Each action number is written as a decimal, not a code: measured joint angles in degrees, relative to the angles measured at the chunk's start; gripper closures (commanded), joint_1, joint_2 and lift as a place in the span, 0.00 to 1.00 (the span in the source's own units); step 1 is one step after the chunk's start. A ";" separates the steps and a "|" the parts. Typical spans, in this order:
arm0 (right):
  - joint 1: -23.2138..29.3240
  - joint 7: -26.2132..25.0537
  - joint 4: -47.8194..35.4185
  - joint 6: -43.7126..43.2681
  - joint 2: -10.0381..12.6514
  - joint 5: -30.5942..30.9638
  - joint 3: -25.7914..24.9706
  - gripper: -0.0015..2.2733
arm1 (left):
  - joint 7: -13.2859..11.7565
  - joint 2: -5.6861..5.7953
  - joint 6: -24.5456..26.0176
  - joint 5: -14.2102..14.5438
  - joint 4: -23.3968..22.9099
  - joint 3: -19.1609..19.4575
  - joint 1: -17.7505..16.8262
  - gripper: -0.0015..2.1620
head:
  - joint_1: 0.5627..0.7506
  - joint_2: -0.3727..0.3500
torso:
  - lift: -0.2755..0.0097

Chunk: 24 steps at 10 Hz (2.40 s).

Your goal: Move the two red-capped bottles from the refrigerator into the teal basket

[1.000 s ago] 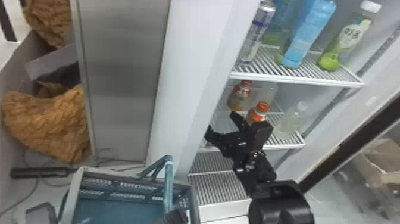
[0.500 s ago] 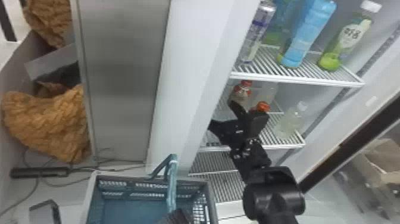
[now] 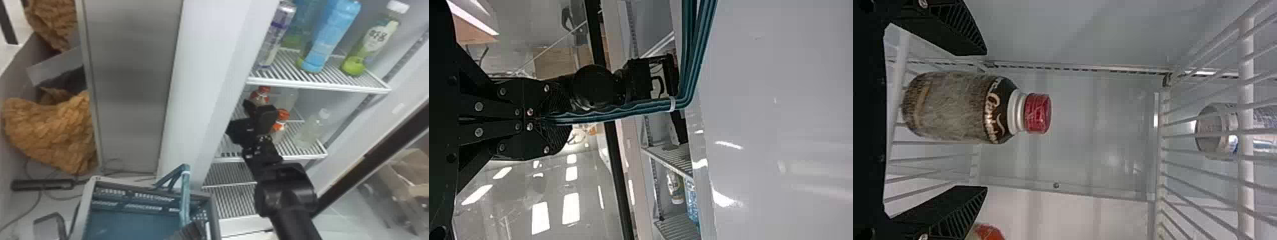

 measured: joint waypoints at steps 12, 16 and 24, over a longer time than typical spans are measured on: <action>-8.78 -4.59 6.15 8.71 -0.42 1.38 5.17 0.20 | 0.00 0.03 -0.14 0.07 0.47 -0.25 -0.39 0.53 | 0.70 0.03 | 0.18; -9.05 -4.49 6.63 11.24 -0.58 -1.23 5.17 0.38 | 0.00 0.03 -0.28 0.38 0.59 -0.32 -0.30 0.53 | 0.70 0.03 | 0.18; 2.65 -2.63 -11.20 14.19 -1.19 -1.30 0.87 0.38 | 0.15 0.58 2.33 5.32 -3.51 -1.86 1.86 0.53 | 0.70 0.03 | 0.18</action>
